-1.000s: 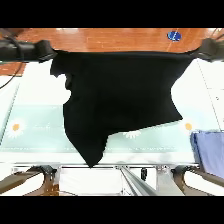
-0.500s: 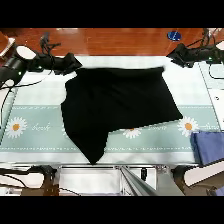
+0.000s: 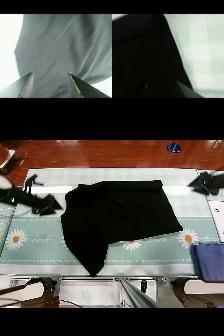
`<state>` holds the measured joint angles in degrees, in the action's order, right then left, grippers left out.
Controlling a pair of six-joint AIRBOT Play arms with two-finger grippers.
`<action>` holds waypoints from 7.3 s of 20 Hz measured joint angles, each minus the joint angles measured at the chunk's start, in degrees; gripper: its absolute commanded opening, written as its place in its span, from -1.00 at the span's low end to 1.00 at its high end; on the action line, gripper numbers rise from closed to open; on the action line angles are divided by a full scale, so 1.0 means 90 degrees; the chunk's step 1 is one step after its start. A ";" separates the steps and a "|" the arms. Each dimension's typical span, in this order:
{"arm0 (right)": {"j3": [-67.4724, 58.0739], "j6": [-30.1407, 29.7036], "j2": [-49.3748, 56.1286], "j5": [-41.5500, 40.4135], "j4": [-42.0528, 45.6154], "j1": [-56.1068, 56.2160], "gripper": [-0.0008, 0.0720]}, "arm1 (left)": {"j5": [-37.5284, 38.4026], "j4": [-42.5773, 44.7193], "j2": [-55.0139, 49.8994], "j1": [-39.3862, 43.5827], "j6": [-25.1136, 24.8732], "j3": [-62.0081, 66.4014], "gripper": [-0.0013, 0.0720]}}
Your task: Fold the shirts.
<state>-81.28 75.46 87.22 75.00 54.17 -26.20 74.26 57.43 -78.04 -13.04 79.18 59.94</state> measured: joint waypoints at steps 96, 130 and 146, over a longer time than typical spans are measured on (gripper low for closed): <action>0.0202 0.0733 -0.2990 -0.0257 0.1797 0.1919 -0.93 | -0.2140 0.1294 0.3099 0.0299 0.1066 0.0612 -0.89; -0.0733 0.0308 0.1685 0.0600 0.0971 0.1423 0.16 | 0.0333 0.1010 -0.1904 0.0459 0.0036 0.1649 0.42; 0.3810 0.0452 -0.2832 -0.0559 0.0682 0.0522 0.16 | -0.0163 -0.0216 0.1921 -0.2939 -0.0622 -0.3109 0.42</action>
<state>-46.98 79.53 61.73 69.97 60.31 -21.50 72.79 55.48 -60.75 -39.48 73.58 31.97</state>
